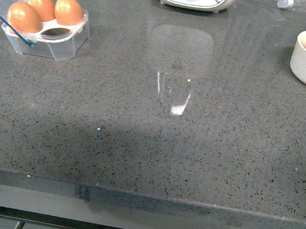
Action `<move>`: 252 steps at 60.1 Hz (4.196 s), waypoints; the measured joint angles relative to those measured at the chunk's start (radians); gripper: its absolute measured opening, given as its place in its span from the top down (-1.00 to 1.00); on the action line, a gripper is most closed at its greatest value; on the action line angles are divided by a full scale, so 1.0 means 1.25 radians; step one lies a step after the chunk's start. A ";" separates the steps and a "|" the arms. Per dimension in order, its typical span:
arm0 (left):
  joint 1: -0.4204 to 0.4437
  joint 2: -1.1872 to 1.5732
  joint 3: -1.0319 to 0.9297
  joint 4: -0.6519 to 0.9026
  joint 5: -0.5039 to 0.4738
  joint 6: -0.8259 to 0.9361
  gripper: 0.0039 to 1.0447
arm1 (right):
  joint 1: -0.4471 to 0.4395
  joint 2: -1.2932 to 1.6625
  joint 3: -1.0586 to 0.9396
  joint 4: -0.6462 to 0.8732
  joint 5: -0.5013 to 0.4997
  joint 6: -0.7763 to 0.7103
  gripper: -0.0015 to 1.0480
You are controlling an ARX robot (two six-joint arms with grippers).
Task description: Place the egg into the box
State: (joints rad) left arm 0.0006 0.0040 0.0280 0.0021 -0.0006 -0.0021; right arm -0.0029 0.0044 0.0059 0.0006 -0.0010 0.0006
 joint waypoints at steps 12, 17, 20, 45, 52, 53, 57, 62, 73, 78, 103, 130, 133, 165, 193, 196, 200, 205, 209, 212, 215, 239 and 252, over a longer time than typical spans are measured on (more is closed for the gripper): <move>0.000 0.000 0.000 0.000 0.000 0.000 -0.87 | 0.000 0.000 0.000 0.000 0.000 0.000 -0.86; 0.000 0.000 0.000 0.000 0.000 0.000 -0.87 | 0.000 0.000 0.000 0.000 0.000 0.000 -0.86; 0.000 0.000 0.000 0.000 0.000 0.000 -0.87 | 0.000 0.000 0.000 0.000 0.000 0.000 -0.86; 0.000 0.000 0.000 0.000 0.000 0.000 -0.87 | 0.000 0.000 0.000 0.000 0.000 0.000 -0.86; 0.000 0.000 0.000 0.000 0.000 0.000 -0.87 | 0.000 0.000 0.000 0.000 0.000 0.000 -0.86; 0.000 0.000 0.000 0.000 0.000 0.000 -0.87 | 0.000 0.000 0.000 0.000 0.000 0.000 -0.86; 0.000 0.000 0.000 0.000 0.000 0.000 -0.87 | 0.000 0.000 0.000 0.000 0.000 0.000 -0.86; 0.000 0.000 0.000 0.000 0.000 0.000 -0.87 | 0.000 0.000 0.000 0.000 0.000 0.000 -0.86; 0.000 0.000 0.000 0.000 0.000 0.000 -0.87 | 0.000 0.000 0.000 0.000 0.000 0.000 -0.86; 0.000 0.000 0.000 0.000 0.000 0.000 -0.87 | 0.000 0.000 0.000 0.000 0.000 0.000 -0.86; 0.000 0.000 0.000 0.000 0.000 0.000 -0.87 | 0.070 0.077 0.028 -0.070 0.210 0.103 -0.86; 0.000 0.000 0.000 -0.001 0.000 0.000 -0.87 | -0.037 0.468 0.114 0.311 0.090 0.075 -0.86; 0.000 0.000 0.000 -0.001 0.000 0.000 -0.87 | -0.060 0.530 0.136 0.361 0.073 0.055 -0.86; 0.000 0.000 0.000 -0.001 0.000 0.000 -0.87 | -0.131 1.093 0.525 0.398 -0.097 -0.108 -0.86; 0.000 0.000 0.000 -0.001 0.000 0.000 -0.87 | -0.067 1.218 0.608 0.347 -0.199 -0.131 -0.86; 0.000 0.000 0.000 -0.001 0.000 0.000 -0.87 | -0.064 1.226 0.610 0.347 -0.202 -0.130 -0.86; 0.000 0.000 0.000 -0.001 0.000 0.000 -0.87 | -0.061 1.238 0.612 0.348 -0.205 -0.130 -0.86; 0.000 0.000 0.000 -0.001 0.000 0.000 -0.87 | -0.060 1.258 0.612 0.351 -0.207 -0.129 -0.86; 0.000 0.000 0.000 -0.001 0.000 0.000 -0.87 | -0.060 1.273 0.612 0.354 -0.208 -0.128 -0.86; 0.000 0.000 0.000 -0.001 0.000 0.000 -0.87 | -0.061 1.283 0.612 0.355 -0.212 -0.126 -0.86; 0.000 0.000 0.000 -0.001 0.000 0.000 -0.87 | -0.062 1.290 0.612 0.355 -0.215 -0.126 -0.86; 0.000 0.000 0.000 -0.001 0.000 0.000 -0.87 | -0.075 1.313 0.597 0.381 -0.234 -0.115 -0.86; 0.000 0.000 0.000 -0.001 0.000 0.000 -0.87 | -0.087 1.322 0.586 0.388 -0.236 -0.106 -0.29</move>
State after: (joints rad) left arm 0.0006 0.0040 0.0280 0.0013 -0.0002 -0.0021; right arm -0.1116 1.6566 0.7387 0.4854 -0.2955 -0.1322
